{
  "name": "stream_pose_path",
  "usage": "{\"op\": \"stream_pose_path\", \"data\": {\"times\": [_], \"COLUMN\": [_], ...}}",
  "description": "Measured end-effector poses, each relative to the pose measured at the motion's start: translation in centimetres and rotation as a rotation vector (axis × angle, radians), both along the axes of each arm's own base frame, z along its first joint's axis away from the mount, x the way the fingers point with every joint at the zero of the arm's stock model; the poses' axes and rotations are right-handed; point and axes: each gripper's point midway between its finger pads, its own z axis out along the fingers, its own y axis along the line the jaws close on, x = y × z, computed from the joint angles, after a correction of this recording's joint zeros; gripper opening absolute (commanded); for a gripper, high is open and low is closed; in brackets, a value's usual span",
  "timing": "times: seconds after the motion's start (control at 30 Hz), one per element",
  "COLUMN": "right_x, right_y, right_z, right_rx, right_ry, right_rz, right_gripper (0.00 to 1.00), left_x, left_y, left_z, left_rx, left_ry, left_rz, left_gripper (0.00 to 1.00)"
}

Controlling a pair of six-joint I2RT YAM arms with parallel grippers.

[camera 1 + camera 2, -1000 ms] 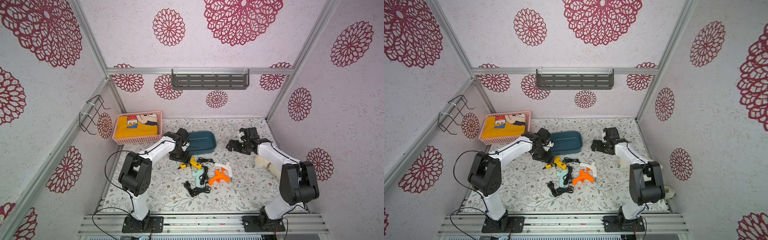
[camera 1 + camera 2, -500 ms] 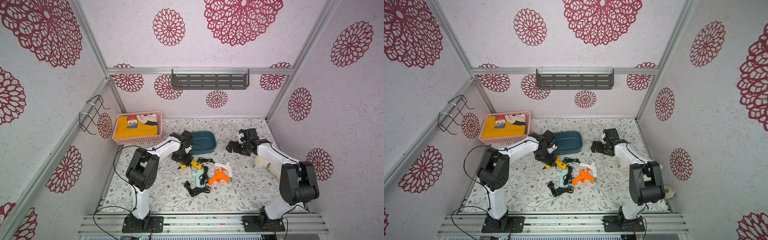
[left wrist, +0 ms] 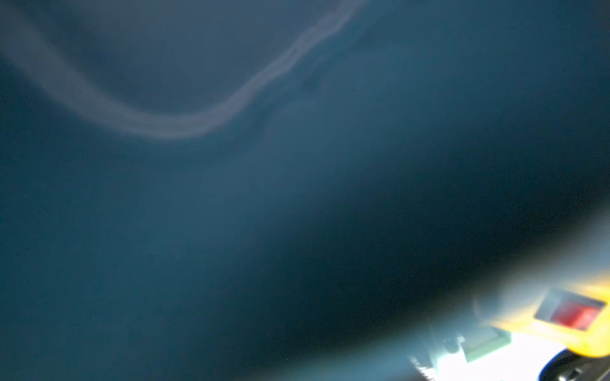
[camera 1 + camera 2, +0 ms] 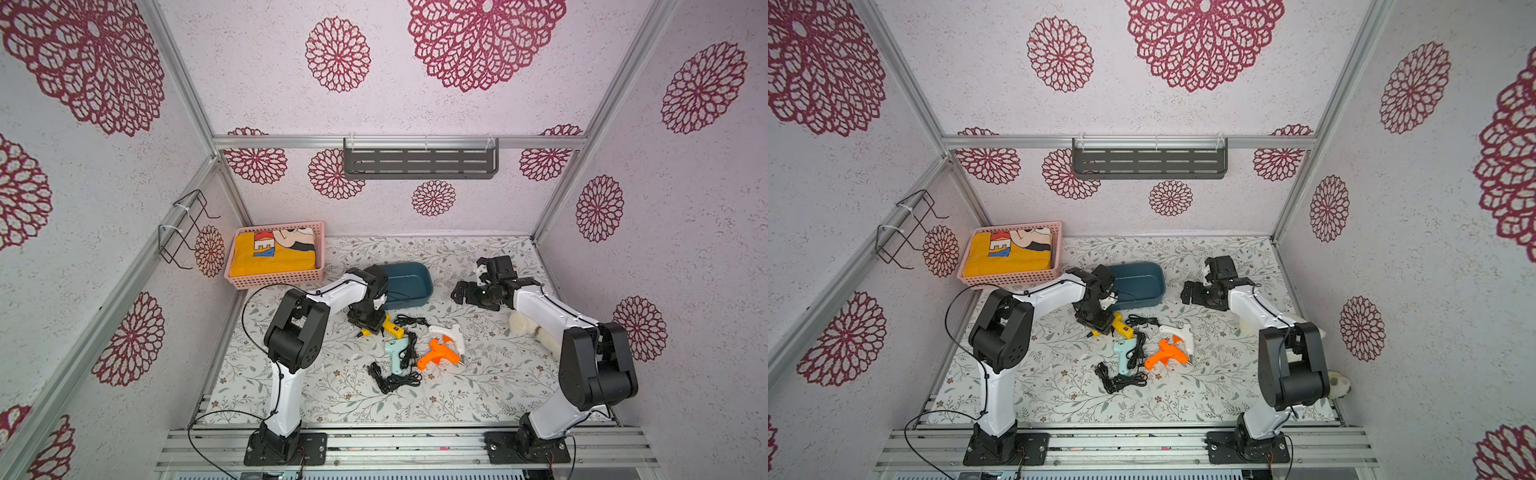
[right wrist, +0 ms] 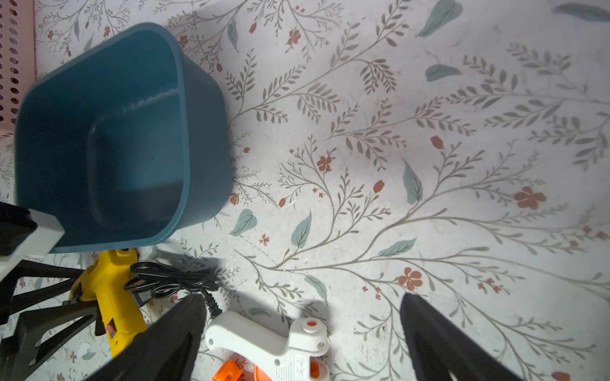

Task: Put the hot melt glue gun into the storage box
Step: Pick up the hot melt adhesive gun from the center of the board.

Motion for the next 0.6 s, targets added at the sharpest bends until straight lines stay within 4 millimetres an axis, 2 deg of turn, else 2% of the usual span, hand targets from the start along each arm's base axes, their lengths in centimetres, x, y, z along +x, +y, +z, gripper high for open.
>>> {"op": "stream_pose_path", "data": {"times": [0.1, 0.2, 0.37, 0.47, 0.6], "right_x": [0.0, 0.0, 0.0, 0.0, 0.0], "right_y": [0.0, 0.0, 0.1, 0.1, 0.1], "right_z": [0.0, 0.0, 0.0, 0.0, 0.0], "right_rx": [0.0, 0.001, 0.003, 0.003, 0.004], "right_ry": [0.001, 0.001, -0.001, -0.002, -0.002], "right_rz": [0.0, 0.001, 0.003, 0.003, 0.004], "right_gripper": [0.99, 0.99, 0.98, 0.98, 0.99], "left_x": [-0.2, -0.7, -2.6, -4.2, -5.0], "left_y": [-0.3, -0.4, -0.2, -0.5, -1.1], "left_z": [0.1, 0.1, 0.6, 2.2, 6.4], "left_rx": [-0.014, -0.03, -0.029, -0.027, -0.057], "left_ry": [0.004, 0.005, 0.013, 0.012, -0.049], "left_rz": [-0.002, 0.007, 0.003, -0.023, -0.039], "left_gripper": [0.31, 0.27, 0.17, 0.11, 0.07]}}
